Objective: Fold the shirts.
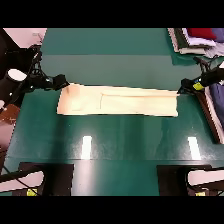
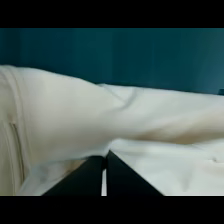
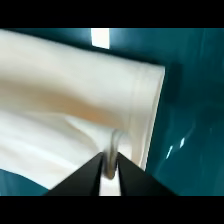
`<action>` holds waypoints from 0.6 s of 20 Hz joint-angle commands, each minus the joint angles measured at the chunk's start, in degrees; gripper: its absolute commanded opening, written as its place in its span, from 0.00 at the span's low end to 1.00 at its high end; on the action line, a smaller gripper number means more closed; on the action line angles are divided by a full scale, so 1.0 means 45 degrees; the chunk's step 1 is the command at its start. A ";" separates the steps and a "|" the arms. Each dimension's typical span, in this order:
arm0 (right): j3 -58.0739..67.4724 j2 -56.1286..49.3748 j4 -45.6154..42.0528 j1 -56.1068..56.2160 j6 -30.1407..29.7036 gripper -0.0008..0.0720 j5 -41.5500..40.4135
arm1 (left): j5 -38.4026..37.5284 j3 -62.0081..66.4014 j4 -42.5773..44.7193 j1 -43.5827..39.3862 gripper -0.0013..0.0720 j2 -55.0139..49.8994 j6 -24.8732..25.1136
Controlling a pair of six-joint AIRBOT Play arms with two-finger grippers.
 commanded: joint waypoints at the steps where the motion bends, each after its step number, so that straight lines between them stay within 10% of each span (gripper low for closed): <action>1: 0.1472 -0.1481 0.1967 -0.0170 -0.0019 0.71 -0.0151 | 0.0345 0.0738 -0.0316 -0.0010 0.57 -0.0738 0.0117; 2: 0.1729 -0.1695 0.2317 -0.0296 -0.0039 0.72 0.0034 | 0.0146 0.0884 -0.0282 0.0000 0.70 -0.0738 -0.0160; 10: -0.0801 -0.0928 0.2487 -0.2361 -0.1637 0.72 0.1996 | -0.3089 0.1545 -0.0165 0.0092 0.69 -0.0437 -0.0078; 12: -0.1705 -0.0903 0.2516 -0.2851 -0.1705 0.89 0.1685 | -0.3109 0.1545 -0.0194 0.0083 0.04 -0.0437 -0.0049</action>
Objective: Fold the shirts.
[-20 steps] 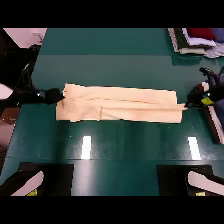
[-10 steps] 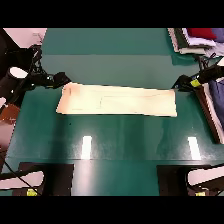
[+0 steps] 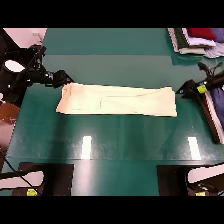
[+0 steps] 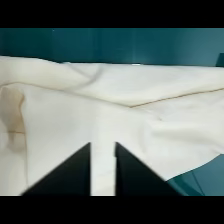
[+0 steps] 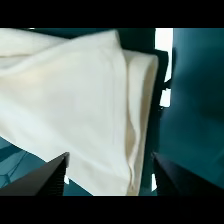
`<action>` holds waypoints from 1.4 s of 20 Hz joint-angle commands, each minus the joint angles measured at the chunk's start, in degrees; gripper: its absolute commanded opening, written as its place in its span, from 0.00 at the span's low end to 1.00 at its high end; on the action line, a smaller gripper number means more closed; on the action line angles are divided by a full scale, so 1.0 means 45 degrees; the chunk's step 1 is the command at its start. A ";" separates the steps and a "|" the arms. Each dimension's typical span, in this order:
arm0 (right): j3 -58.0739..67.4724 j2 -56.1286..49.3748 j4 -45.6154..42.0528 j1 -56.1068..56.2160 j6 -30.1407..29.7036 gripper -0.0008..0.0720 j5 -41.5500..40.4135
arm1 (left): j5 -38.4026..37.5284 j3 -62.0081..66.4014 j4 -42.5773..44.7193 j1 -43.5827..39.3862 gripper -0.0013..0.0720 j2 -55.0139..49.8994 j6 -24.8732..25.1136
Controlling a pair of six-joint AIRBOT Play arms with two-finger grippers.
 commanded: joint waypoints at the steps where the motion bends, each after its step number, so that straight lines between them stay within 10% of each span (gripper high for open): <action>1: -0.1661 0.0175 0.0355 -0.0855 -0.0510 0.89 -0.0262 | -0.0461 0.0058 -0.0044 0.0005 0.07 0.0019 0.0112; 10: -0.3866 0.0170 0.2783 0.0704 -0.1938 0.71 -0.3439 | -0.0573 0.0019 -0.0034 0.0000 0.05 -0.0063 0.0117; 12: -0.3847 0.0175 0.2783 0.1151 -0.1938 0.25 -0.3633 | -0.0680 0.0005 0.0078 -0.0219 0.05 -0.0068 0.0112; 16: -0.3847 0.0534 0.2769 0.1370 -0.1933 0.03 -0.2841 | 0.0151 0.0029 0.0296 -0.1627 0.05 -0.0073 0.0112; 28: 0.1248 0.4104 0.2783 0.3036 0.1977 0.02 -0.1122 | 0.0835 0.3925 0.0325 -0.6547 0.05 -0.4532 -0.0359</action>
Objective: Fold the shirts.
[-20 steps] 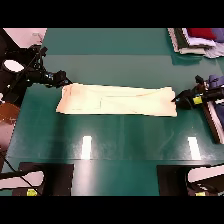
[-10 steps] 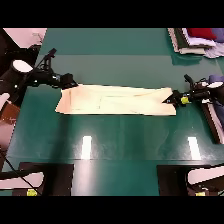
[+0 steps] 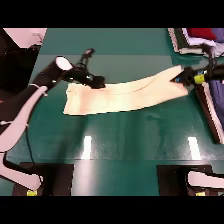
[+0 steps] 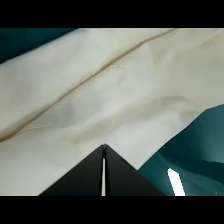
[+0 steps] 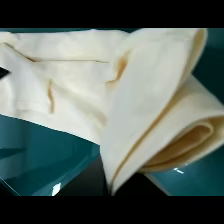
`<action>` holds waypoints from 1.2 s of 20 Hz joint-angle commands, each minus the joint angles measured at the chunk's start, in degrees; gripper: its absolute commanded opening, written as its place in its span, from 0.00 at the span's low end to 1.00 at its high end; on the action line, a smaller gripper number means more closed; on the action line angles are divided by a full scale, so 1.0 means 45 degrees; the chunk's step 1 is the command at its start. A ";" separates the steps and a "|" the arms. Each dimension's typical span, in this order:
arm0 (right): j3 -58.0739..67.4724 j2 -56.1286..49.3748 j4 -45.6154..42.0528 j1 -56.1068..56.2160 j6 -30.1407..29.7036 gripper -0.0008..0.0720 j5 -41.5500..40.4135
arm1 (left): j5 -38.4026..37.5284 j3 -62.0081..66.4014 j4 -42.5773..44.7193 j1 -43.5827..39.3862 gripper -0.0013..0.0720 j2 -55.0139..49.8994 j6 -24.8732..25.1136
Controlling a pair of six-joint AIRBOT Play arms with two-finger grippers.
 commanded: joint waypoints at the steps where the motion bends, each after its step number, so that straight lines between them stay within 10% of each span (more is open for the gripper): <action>1: 0.2249 0.0272 0.0034 0.1059 0.1681 0.02 0.0180 | 0.0559 0.0593 -0.0078 -0.1486 0.05 -0.1263 -0.0107; 15: 0.7849 -0.2657 0.0024 0.4867 0.2365 0.03 0.0729 | 0.1982 0.0850 -0.0962 -0.3041 0.05 -0.2633 -0.0189; 24: 0.7470 -0.2676 0.0034 0.5503 0.1520 0.02 -0.0034 | -0.0325 0.1200 0.1481 -0.0015 0.05 -0.0607 -0.0194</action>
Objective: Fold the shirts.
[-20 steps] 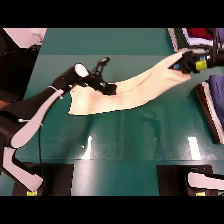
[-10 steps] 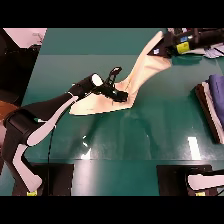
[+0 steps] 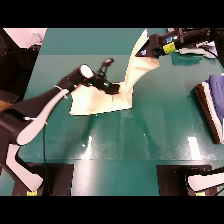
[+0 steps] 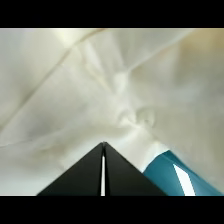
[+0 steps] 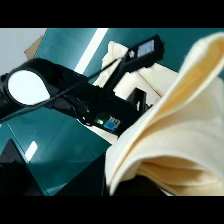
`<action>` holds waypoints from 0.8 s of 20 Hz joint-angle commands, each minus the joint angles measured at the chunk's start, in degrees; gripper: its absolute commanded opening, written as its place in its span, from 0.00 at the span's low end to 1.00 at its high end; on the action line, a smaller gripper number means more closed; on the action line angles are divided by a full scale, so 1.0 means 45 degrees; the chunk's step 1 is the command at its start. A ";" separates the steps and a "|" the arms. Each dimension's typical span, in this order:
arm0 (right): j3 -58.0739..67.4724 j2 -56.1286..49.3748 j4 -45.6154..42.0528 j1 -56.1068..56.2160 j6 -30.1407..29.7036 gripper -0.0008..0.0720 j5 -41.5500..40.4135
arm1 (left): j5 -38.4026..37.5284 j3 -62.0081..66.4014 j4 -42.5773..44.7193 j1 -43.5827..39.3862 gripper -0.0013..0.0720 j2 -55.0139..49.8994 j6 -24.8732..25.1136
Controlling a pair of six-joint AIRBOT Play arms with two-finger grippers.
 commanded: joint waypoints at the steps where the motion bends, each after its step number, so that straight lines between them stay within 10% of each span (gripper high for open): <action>1: 0.0015 -0.0029 0.0005 0.0578 -0.0510 0.03 -0.0792 | -0.0976 0.0039 0.1525 0.1583 0.05 0.1243 0.0024; 11: 0.0597 -0.3512 0.2161 0.4600 -0.2705 0.04 -0.4677 | -0.1394 0.0044 0.1836 0.6382 0.05 0.4731 0.0068; 16: 0.0121 -0.4935 0.3900 0.5445 -0.2701 0.38 -0.5756 | -0.2166 0.0044 0.1836 0.6955 0.05 0.4964 0.0068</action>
